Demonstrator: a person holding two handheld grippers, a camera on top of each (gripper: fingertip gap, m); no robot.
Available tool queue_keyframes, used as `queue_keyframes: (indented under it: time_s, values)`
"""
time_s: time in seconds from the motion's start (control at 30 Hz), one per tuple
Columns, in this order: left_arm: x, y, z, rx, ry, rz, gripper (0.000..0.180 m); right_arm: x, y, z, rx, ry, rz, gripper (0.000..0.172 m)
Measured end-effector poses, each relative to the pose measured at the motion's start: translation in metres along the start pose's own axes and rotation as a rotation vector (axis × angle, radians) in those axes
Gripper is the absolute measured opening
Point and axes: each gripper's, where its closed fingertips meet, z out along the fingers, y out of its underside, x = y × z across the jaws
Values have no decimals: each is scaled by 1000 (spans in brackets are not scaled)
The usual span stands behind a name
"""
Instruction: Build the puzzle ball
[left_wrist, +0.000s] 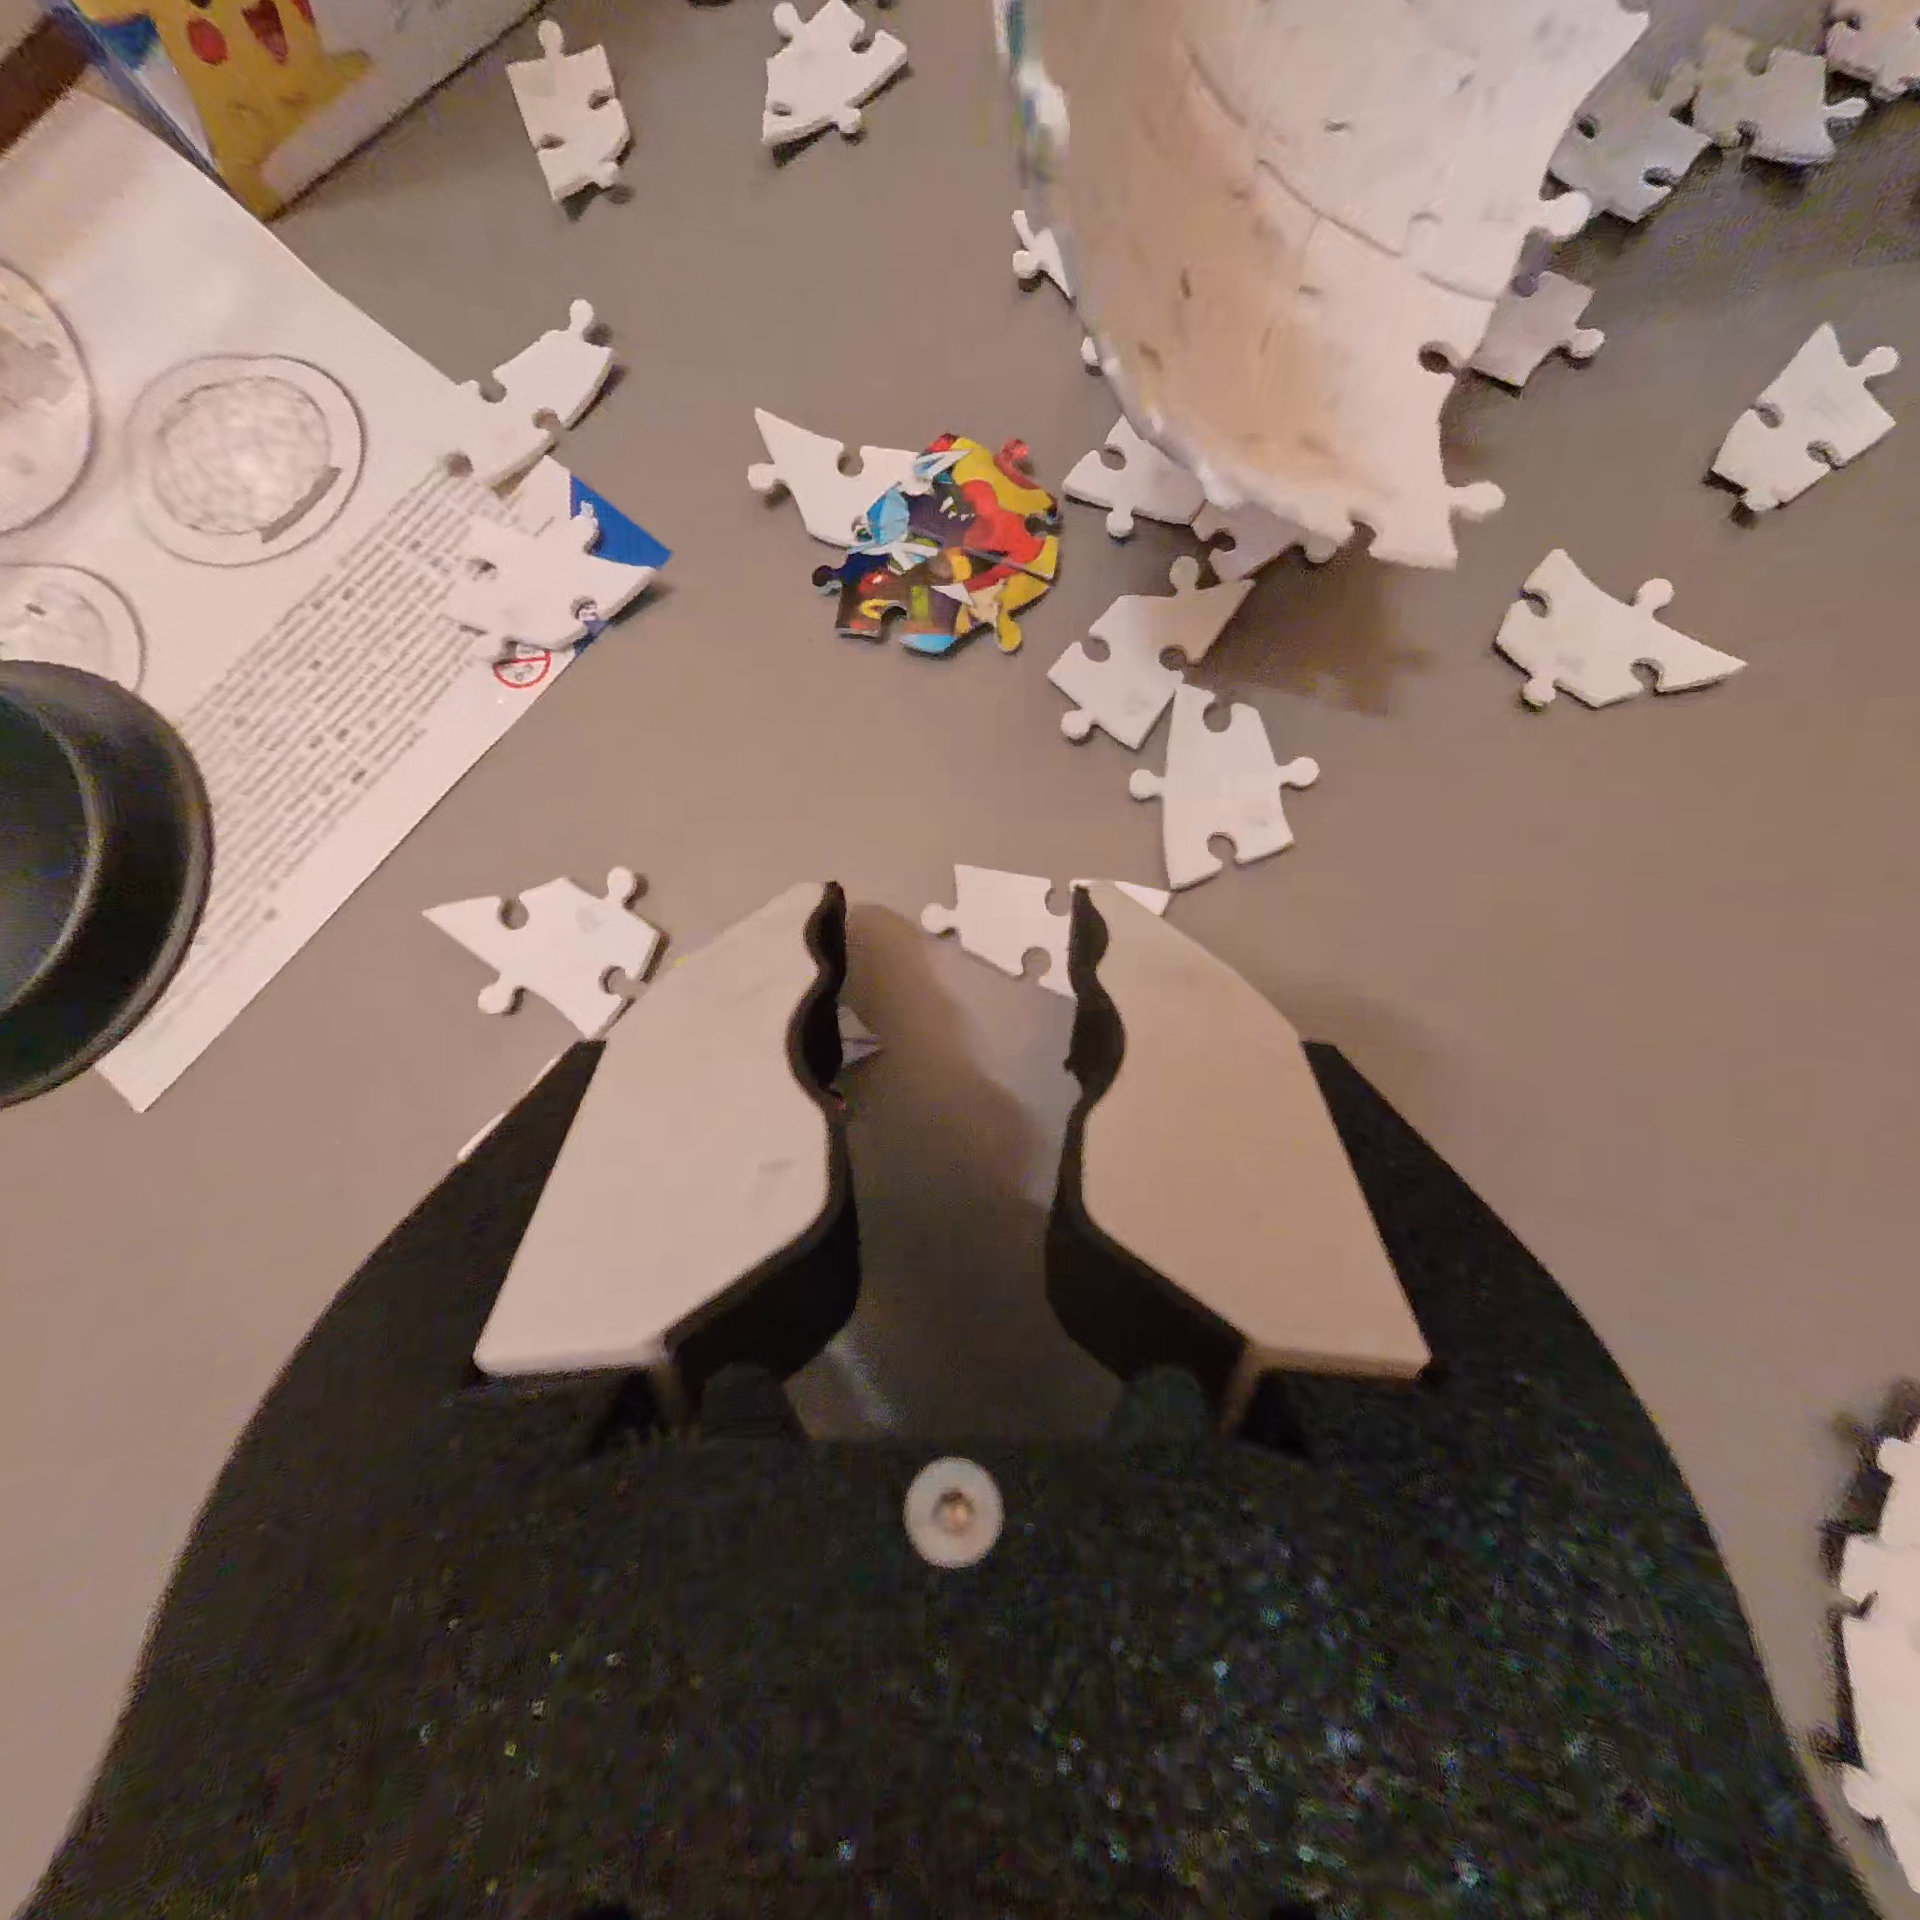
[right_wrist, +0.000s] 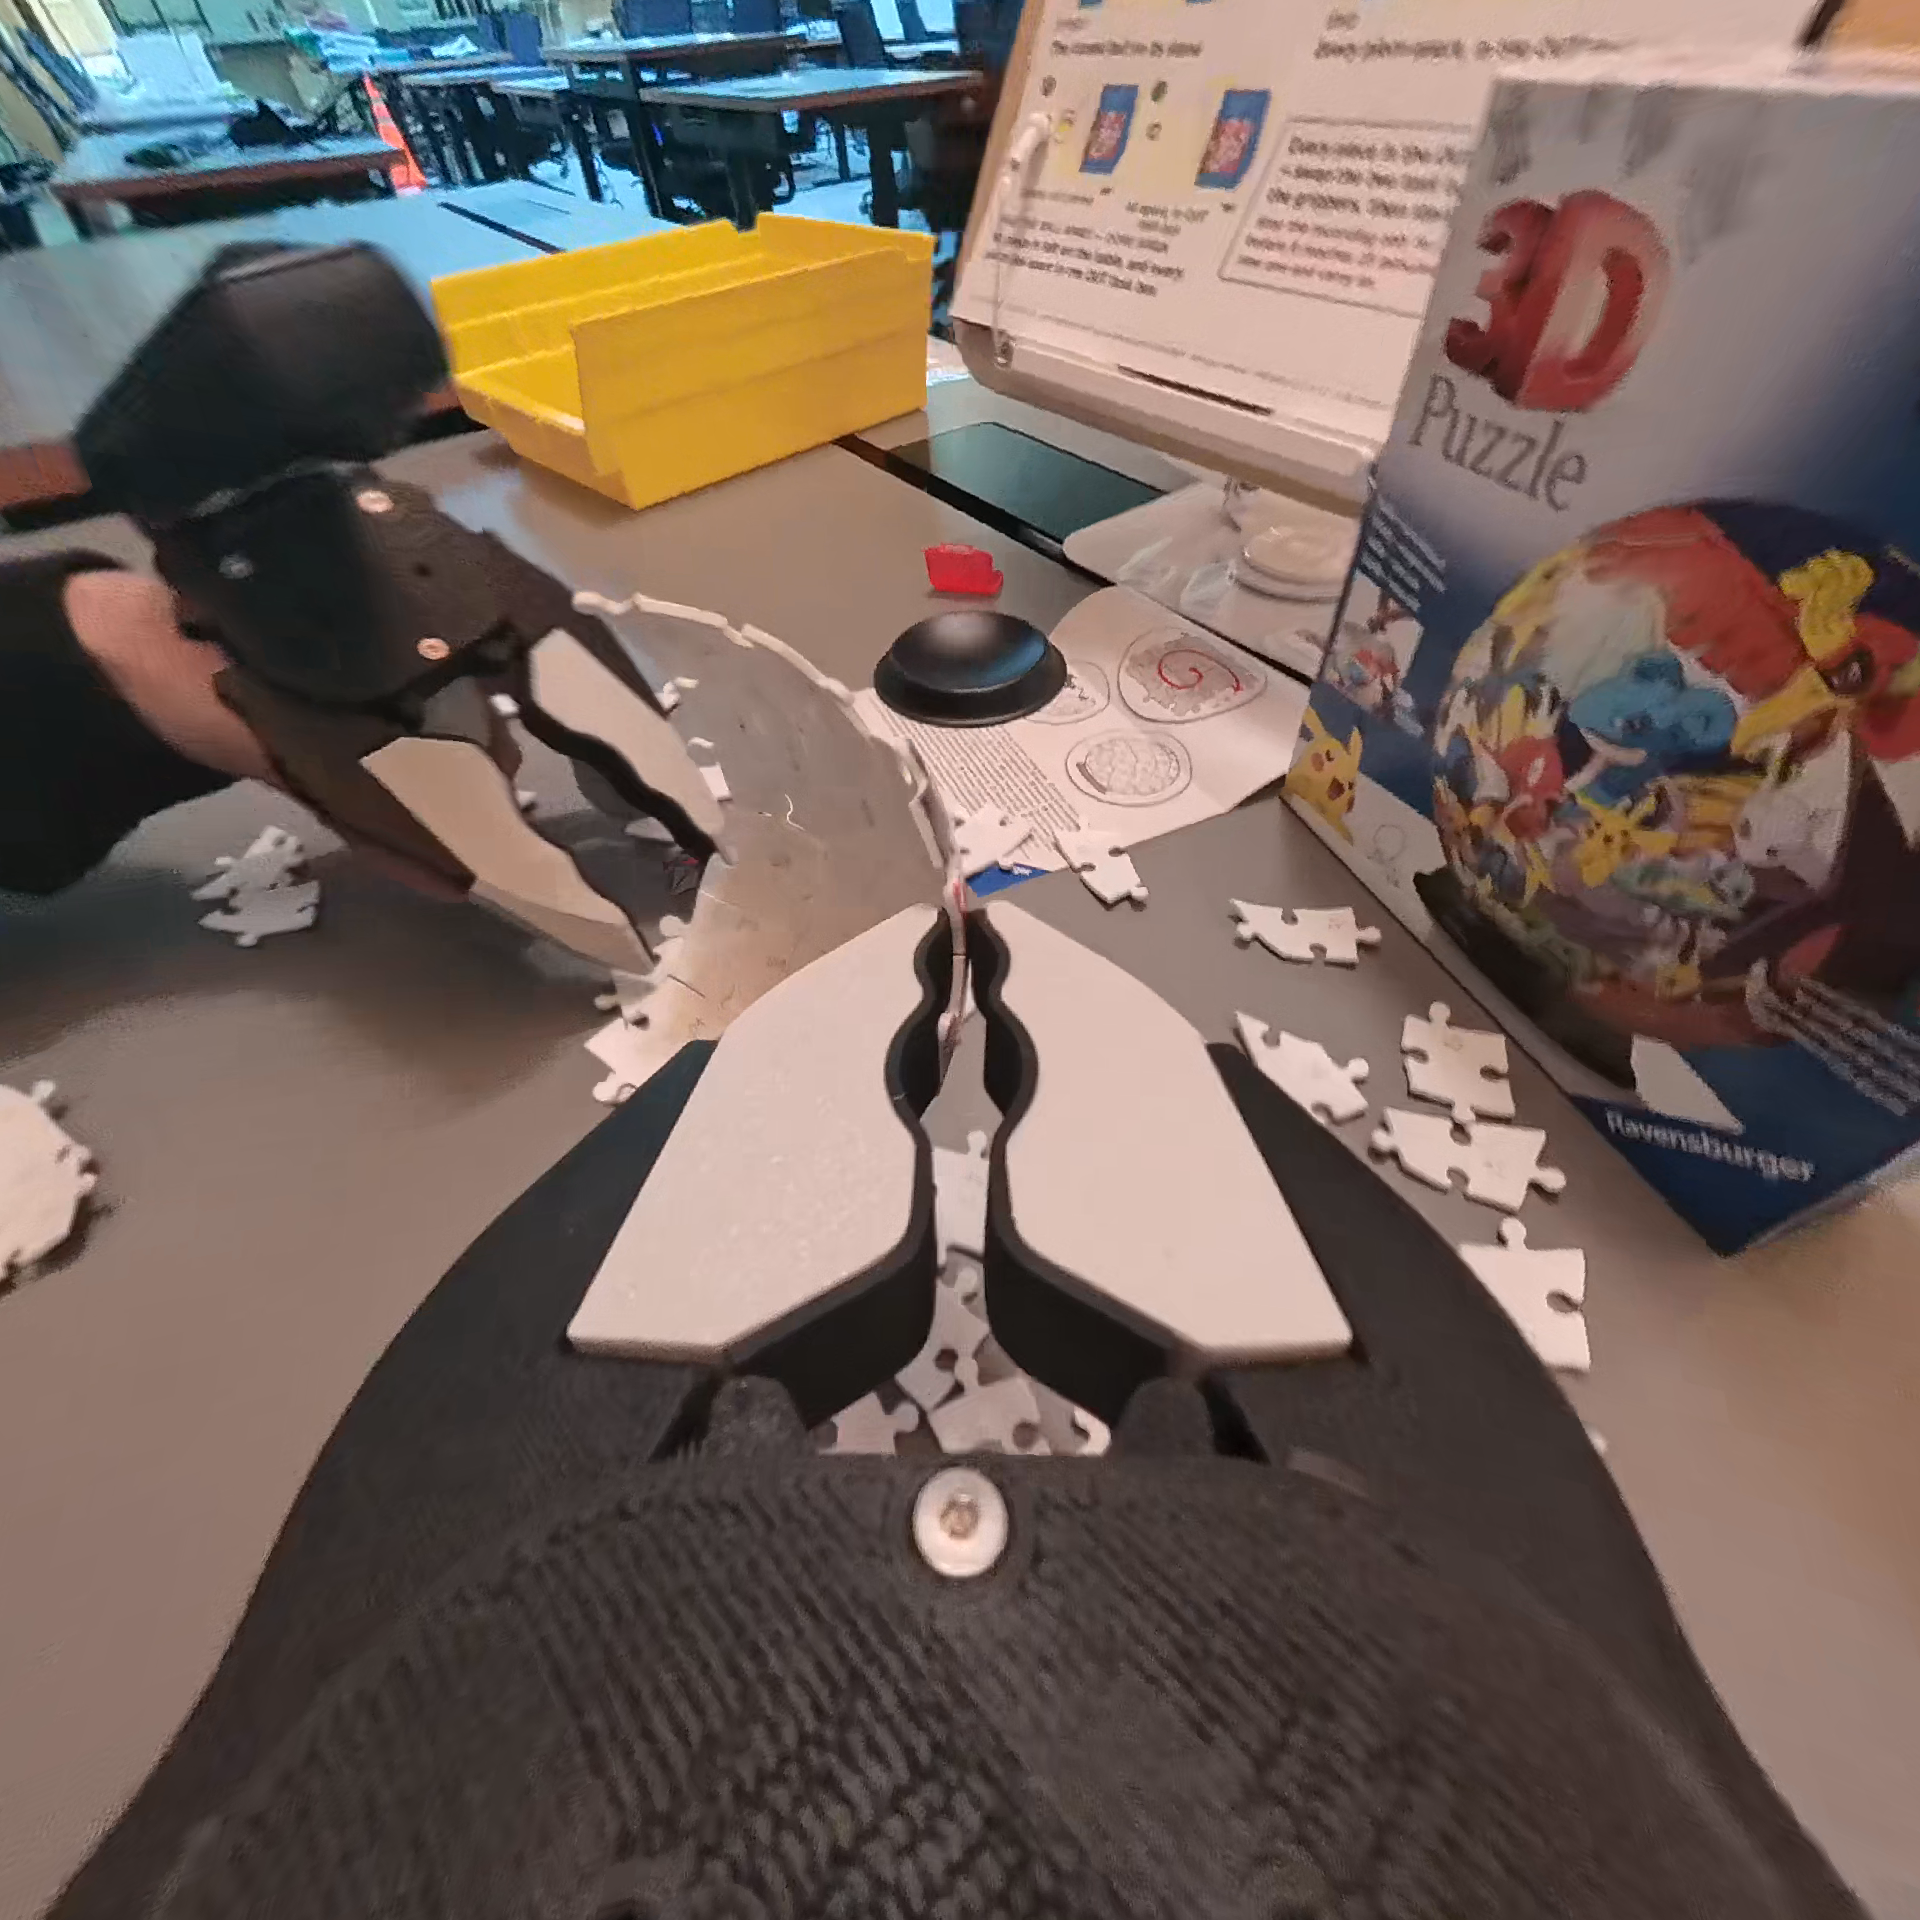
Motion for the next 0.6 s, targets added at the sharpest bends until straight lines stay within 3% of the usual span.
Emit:
queue_keyframes:
  time_s: [0.17, 0.47, 0.6]
  values:
    - [1, 6, 6, -56, 51, -66, 25, -16, 4, 13, -103, 40, -253, 3]
    - [19, 23, -16, 21, -29, -247, 3, -39, 13, 33, -172, 5, -325, 3]
    - [38, 34, -24, 22, -32, -225, 3, -46, 13, 37, -181, -10, -337, 2]
